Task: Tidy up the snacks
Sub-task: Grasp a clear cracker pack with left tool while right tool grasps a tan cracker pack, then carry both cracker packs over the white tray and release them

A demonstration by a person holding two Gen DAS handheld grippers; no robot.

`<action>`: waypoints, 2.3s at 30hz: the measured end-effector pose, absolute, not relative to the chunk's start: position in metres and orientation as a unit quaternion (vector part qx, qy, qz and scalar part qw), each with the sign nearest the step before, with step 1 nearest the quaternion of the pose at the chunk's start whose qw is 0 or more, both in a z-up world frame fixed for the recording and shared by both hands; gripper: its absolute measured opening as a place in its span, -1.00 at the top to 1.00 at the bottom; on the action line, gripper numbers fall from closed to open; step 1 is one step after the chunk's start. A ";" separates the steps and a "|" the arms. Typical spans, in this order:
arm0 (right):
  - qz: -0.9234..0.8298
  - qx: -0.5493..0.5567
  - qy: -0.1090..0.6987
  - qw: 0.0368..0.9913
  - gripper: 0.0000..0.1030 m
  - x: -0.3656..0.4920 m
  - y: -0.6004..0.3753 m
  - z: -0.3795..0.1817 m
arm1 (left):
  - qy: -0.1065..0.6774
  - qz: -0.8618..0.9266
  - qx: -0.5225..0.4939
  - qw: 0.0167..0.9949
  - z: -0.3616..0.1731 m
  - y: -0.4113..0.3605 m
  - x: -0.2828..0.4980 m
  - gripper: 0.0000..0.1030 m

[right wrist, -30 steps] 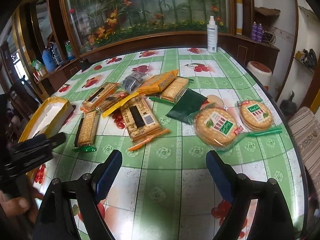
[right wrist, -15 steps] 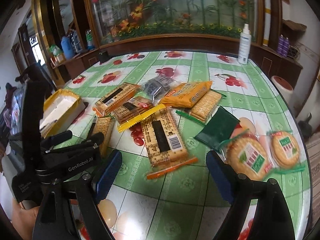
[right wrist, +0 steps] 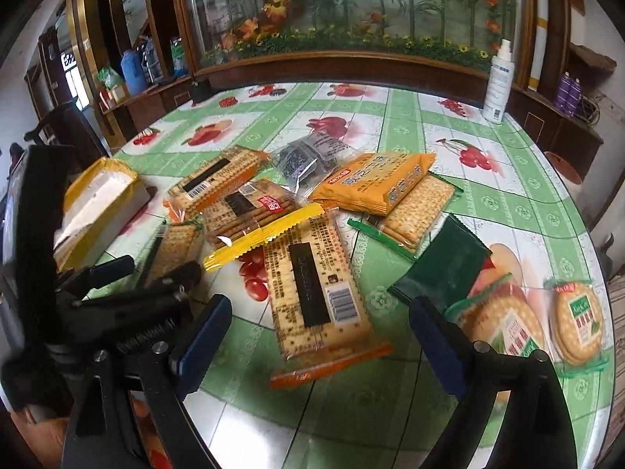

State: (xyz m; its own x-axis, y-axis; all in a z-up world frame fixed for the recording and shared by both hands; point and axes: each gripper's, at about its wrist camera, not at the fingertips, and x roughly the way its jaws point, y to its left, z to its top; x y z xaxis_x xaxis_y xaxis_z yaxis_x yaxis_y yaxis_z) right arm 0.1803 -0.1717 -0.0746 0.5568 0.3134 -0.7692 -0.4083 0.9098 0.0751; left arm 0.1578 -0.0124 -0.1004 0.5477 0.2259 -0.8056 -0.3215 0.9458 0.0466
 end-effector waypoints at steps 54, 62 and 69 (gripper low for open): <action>0.189 -0.038 0.356 0.914 -0.07 0.069 -0.176 -0.014 | 0.348 0.138 -0.023 0.927 -0.034 0.033 0.045 0.12; 0.182 -0.054 0.336 0.922 -0.07 0.059 -0.157 -0.001 | 0.330 0.148 -0.034 0.932 -0.022 0.051 0.026 0.12; 0.197 -0.065 0.329 0.921 -0.07 0.056 -0.140 0.004 | 0.320 0.160 -0.041 0.933 -0.016 0.067 0.015 0.12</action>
